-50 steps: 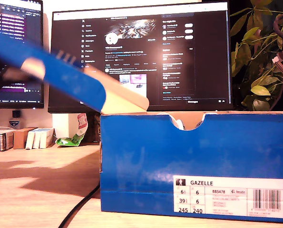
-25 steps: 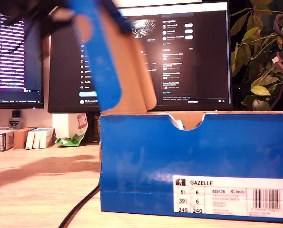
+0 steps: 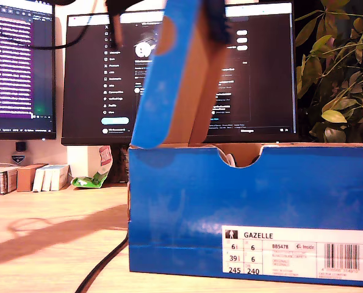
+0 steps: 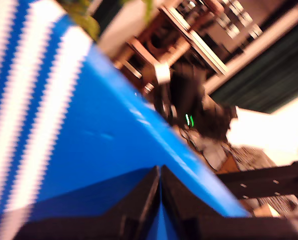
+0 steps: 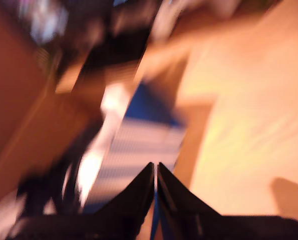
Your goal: Close the blue shoebox by pushing the lid with your left arm and holding the box in place with your right arm
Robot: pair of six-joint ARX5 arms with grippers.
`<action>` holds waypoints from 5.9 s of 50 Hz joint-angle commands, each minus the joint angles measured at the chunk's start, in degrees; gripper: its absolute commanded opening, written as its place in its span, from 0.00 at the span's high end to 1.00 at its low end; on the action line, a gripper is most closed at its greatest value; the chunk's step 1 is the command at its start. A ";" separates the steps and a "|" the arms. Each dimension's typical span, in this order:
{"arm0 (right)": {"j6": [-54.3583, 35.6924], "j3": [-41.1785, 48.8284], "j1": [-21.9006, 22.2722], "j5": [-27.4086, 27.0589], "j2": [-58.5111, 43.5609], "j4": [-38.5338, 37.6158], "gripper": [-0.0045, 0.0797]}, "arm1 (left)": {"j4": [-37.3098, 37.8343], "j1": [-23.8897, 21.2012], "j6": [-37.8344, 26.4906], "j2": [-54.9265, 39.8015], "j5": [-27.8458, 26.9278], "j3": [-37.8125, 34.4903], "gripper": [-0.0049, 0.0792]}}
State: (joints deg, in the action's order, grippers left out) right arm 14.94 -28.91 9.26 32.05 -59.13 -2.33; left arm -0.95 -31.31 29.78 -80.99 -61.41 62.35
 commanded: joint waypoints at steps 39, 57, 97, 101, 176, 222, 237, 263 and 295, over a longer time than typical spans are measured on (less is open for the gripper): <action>1.64 -1.60 -3.30 23.41 -1.42 9.42 0.96 | 11.30 6.23 -10.08 0.66 4.11 0.26 0.96; 3.08 -1.60 -7.63 30.16 -5.07 11.72 0.96 | 11.69 6.78 -11.74 0.66 5.62 0.26 0.96; -1.77 -5.66 -7.56 28.41 -6.38 8.96 0.96 | 12.98 7.76 -20.26 3.08 13.38 0.26 0.96; -3.50 -8.11 -6.75 25.66 -5.27 9.03 0.96 | 12.94 8.90 -23.04 4.57 15.47 0.26 0.96; -17.46 -5.68 -3.15 -19.10 17.29 12.55 0.96 | 16.13 31.30 -33.07 24.26 34.25 -14.84 0.93; -11.72 10.86 -9.29 -23.71 36.92 5.18 0.96 | 3.74 30.38 -29.70 43.25 38.88 -35.34 0.93; -12.00 12.66 -9.29 -26.71 38.49 5.14 0.96 | 2.60 30.38 -28.11 50.60 40.54 -41.72 0.93; -10.01 18.38 -9.31 -29.62 48.13 6.71 0.96 | 9.94 30.38 -25.11 65.13 52.52 -45.42 0.93; -9.22 22.82 -12.74 -34.56 59.04 12.41 0.96 | 11.93 30.38 -23.23 81.64 54.34 -57.44 0.93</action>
State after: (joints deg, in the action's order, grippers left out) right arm 5.80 -6.55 -3.14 -2.11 -0.56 11.00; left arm 11.14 -0.75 7.18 0.14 -7.16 6.35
